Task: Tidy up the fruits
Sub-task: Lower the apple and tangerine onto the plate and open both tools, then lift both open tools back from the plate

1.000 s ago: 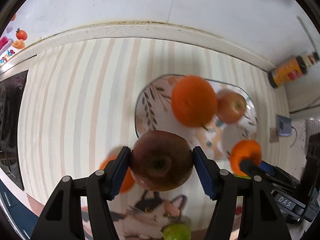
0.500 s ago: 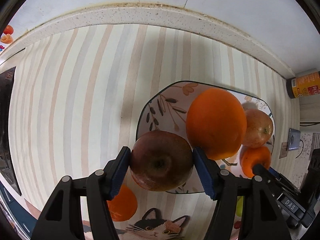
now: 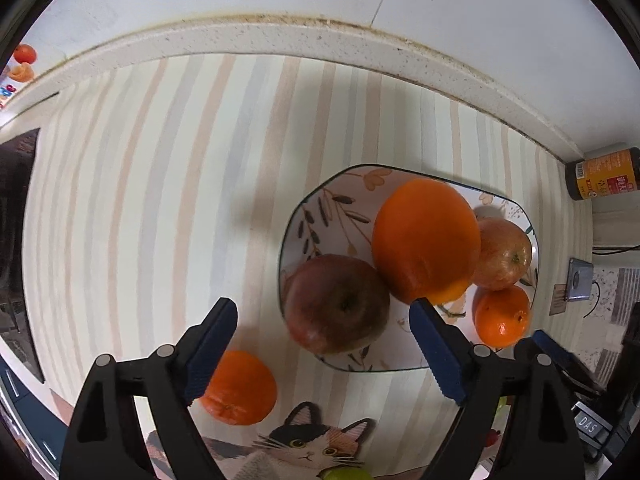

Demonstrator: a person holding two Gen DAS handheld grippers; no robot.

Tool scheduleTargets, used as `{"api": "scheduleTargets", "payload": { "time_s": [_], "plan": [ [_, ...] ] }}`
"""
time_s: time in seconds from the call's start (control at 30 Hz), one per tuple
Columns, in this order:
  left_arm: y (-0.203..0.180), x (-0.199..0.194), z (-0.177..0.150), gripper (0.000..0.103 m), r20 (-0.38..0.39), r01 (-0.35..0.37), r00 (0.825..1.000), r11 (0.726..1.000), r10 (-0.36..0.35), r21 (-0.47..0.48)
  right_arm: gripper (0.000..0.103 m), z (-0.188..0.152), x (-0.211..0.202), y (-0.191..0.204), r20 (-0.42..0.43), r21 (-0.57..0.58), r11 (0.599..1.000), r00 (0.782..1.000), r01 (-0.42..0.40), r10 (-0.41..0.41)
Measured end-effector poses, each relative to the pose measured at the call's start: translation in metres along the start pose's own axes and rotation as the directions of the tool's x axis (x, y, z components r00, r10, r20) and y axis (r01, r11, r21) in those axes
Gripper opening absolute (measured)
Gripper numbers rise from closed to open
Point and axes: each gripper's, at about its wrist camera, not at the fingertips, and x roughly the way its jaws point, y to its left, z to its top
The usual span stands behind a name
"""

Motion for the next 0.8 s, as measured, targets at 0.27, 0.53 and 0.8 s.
{"api": "scheduleTargets", "payload": {
  "time_s": [0.27,0.53,0.8],
  "plan": [
    [-0.006,-0.038,-0.054,0.088,0.122,-0.076,0.990,0.997,0.071,0.031,0.094,-0.029,-0.040,0.027,0.070,-0.111,0.981,0.986,0.157,-0.150],
    [-0.015,-0.076,-0.112,0.088,0.231,-0.083,0.971,0.995,0.067,0.056,0.094,-0.079,-0.090,0.047,0.161,-0.192,0.956,0.968,0.221,-0.191],
    [-0.022,-0.124,-0.161,0.088,0.323,-0.076,0.945,0.993,0.044,0.086,0.094,-0.125,-0.139,0.064,0.243,-0.216,0.947,0.953,0.236,-0.182]
  ]
}}
